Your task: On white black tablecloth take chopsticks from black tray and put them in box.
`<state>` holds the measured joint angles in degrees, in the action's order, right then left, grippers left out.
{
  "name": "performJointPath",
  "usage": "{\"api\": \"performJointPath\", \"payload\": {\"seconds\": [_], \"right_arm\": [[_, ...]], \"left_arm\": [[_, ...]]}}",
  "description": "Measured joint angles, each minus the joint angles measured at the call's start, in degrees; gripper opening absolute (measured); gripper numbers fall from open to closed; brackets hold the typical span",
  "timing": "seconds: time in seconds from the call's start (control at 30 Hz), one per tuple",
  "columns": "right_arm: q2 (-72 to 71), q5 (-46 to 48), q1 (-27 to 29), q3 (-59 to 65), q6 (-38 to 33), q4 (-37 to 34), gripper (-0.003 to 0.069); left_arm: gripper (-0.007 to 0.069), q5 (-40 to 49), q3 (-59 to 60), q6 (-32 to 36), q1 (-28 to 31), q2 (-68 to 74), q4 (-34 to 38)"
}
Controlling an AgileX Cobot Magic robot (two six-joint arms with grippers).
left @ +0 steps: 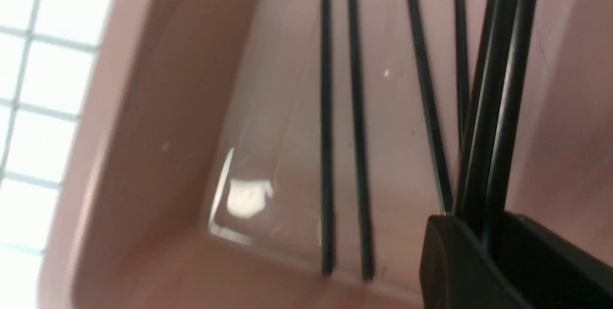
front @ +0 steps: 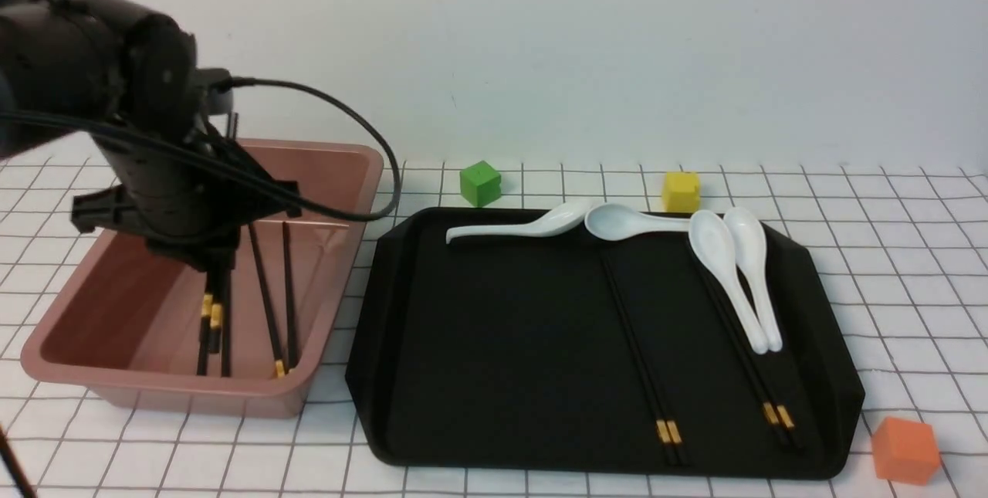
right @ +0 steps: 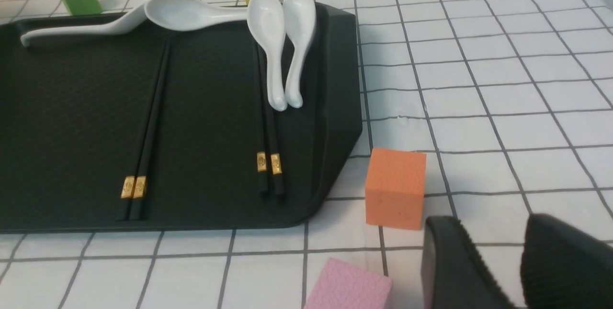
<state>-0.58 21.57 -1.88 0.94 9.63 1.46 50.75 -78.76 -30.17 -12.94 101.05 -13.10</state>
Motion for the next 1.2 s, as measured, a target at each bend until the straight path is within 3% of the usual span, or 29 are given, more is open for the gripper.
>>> {"api": "performJointPath", "payload": {"seconds": [0.27, 0.4, 0.57, 0.67, 0.73, 0.87, 1.0, 1.2], "right_arm": [[0.00, 0.00, 0.00, 0.00, 0.00, 0.00, 0.0240], [0.00, 0.00, 0.00, 0.00, 0.00, 0.00, 0.0240], [0.00, 0.00, 0.00, 0.00, 0.00, 0.00, 0.0240], [0.00, 0.00, 0.00, 0.00, 0.00, 0.00, 0.0240], [0.00, 0.00, 0.00, 0.00, 0.00, 0.00, 0.0240], [0.00, 0.00, 0.00, 0.00, 0.00, 0.00, 0.0240], [0.00, 0.00, 0.00, 0.00, 0.00, 0.00, 0.0240], [0.00, 0.00, 0.00, 0.00, 0.00, 0.00, 0.0240]], "left_arm": [[0.0153, -1.44, 0.09, 1.10, 0.00, 6.28, 0.00], [0.0196, 2.30, -0.27, 3.59, -0.28, 3.92, 0.00], [0.0104, 7.74, -0.65, 8.43, -1.22, -5.21, 0.90], [-0.0002, 9.37, 1.50, 9.34, -1.22, -13.51, 3.04], [-0.0013, 8.63, 5.41, 9.49, -1.22, -19.34, 3.92], [-0.0013, 3.33, 17.40, 9.53, -1.22, -33.28, 5.92], [-0.0013, -10.33, 37.56, 9.53, -1.22, -53.10, 9.94], [-0.0013, -23.65, 56.03, 9.43, -1.22, -78.95, 16.09]]}}
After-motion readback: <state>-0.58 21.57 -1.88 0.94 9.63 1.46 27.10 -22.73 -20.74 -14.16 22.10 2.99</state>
